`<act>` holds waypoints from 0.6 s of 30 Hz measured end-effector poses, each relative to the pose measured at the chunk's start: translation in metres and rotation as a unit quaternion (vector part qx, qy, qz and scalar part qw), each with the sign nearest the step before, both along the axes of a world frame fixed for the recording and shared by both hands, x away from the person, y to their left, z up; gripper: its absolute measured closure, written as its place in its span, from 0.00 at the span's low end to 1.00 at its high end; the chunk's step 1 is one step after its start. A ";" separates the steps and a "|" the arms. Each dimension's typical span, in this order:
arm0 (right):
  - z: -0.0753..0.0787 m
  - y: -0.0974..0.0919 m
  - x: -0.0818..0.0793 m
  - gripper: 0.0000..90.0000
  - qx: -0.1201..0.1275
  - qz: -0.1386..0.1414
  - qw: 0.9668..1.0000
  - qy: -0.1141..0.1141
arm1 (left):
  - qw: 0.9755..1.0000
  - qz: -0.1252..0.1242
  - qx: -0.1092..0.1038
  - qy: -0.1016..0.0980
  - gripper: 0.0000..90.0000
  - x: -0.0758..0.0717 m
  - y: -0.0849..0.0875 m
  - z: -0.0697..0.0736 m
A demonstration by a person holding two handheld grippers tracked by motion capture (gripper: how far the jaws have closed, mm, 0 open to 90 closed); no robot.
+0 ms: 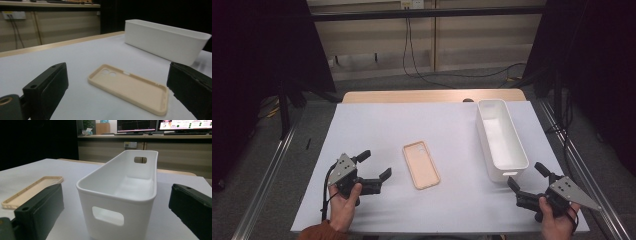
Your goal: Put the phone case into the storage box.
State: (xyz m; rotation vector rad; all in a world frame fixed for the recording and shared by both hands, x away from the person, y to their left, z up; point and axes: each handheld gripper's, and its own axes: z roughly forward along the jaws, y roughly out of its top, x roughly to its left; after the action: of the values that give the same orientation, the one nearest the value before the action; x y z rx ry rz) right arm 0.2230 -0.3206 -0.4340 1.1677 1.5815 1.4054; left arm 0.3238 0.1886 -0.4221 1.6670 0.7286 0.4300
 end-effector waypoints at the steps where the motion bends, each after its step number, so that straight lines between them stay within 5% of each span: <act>1: 0.000 0.000 0.000 0.00 0.001 0.000 1.000 0.001 | 1.000 -0.003 0.006 -0.002 0.04 0.001 -0.001 0.000; 3: 0.000 0.000 0.000 0.00 0.001 0.001 1.000 0.001 | 1.000 -0.011 0.002 0.010 0.06 0.003 -0.004 0.000; 6: 0.000 0.000 -0.001 0.00 0.001 0.000 1.000 0.000 | 1.000 -0.015 0.016 0.001 0.06 0.005 -0.008 0.000; 18: 0.001 0.001 -0.002 0.00 0.012 0.005 1.000 -0.002 | 0.998 -0.058 -0.004 -0.016 0.03 0.013 -0.033 0.002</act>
State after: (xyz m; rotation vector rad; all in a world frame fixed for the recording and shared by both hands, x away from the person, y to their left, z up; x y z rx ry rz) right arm 0.2205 -0.3195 -0.4330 1.1709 1.5730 1.4359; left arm 0.3369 0.1557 -0.4197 1.6811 0.6049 0.3704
